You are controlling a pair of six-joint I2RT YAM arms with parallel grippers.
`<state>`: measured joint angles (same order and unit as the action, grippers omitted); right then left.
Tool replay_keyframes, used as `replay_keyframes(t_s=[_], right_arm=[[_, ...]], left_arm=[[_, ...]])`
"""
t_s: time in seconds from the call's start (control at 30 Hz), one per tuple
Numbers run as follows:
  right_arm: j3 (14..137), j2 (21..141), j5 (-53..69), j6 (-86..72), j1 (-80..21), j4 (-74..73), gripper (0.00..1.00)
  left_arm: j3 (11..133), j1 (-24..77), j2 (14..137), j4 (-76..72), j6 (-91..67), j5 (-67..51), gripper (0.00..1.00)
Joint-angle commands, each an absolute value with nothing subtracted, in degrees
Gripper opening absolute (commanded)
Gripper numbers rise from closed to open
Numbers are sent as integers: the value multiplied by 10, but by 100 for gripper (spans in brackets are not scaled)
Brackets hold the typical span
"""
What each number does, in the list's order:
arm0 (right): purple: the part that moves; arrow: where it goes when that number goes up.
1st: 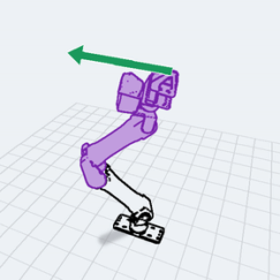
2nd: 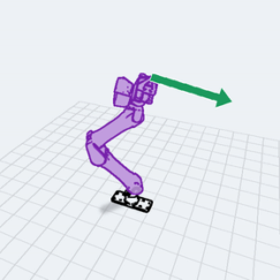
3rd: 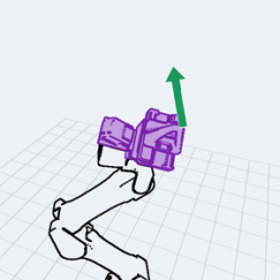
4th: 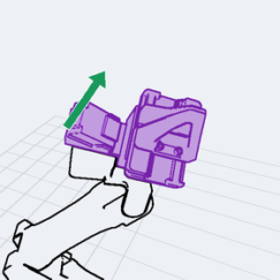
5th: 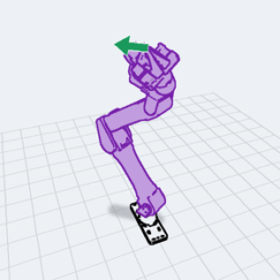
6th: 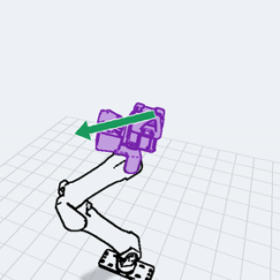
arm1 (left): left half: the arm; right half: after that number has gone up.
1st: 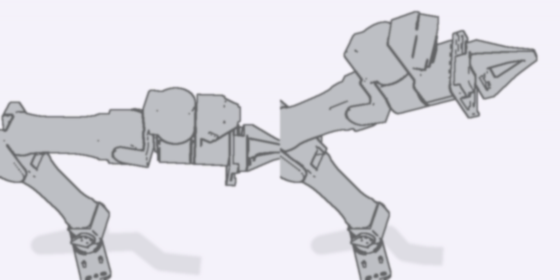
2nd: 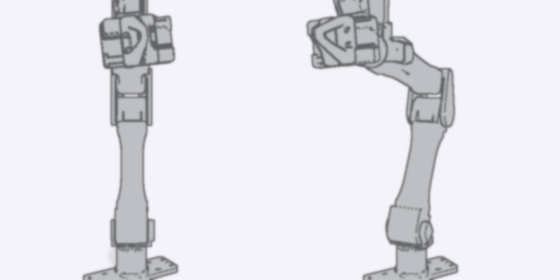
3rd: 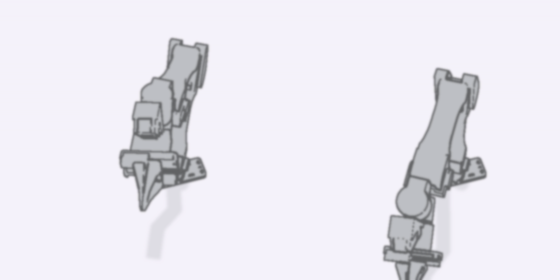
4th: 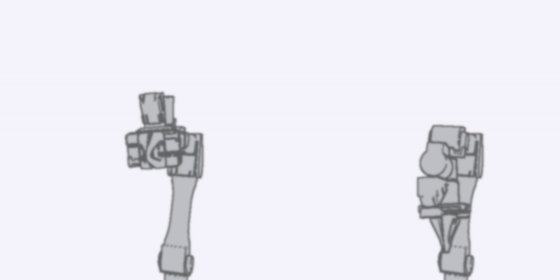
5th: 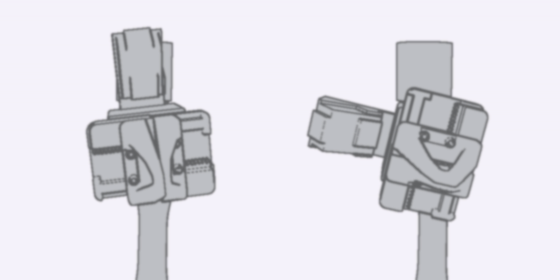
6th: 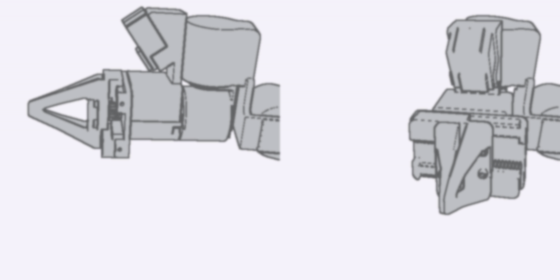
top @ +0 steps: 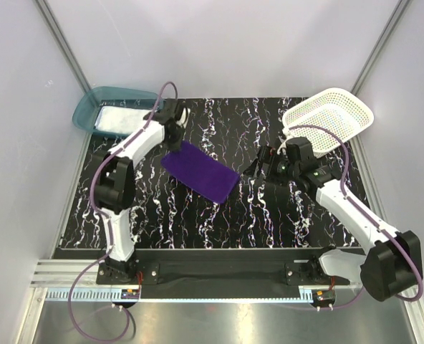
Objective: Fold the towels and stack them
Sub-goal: Neatly place the folded towel into the bin
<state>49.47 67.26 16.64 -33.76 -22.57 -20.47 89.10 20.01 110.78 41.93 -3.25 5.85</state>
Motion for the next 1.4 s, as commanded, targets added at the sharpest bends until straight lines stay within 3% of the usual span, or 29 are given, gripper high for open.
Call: replay_keyframes(t_s=[0.0, 0.17, 0.3, 0.77, 1.37], right_arm=[[540, 697, 140, -301, -229, -198, 100], [572, 764, 137, -278, -229, -191, 100], [607, 815, 150, -260, -229, -192, 100], [686, 914, 136, -227, -228, -207, 100], [731, 987, 131, -207, -228, -219, 100]], left_arm=[[1021, 166, 1149, 478, 44, 135, 0], [1276, 120, 1267, 533, 99, 152, 0], [1355, 79, 1321, 515, 141, 160, 0], [1344, -47, 1372, 280, 197, 152, 0], [1369, -125, 1413, 186, 182, 117, 0]])
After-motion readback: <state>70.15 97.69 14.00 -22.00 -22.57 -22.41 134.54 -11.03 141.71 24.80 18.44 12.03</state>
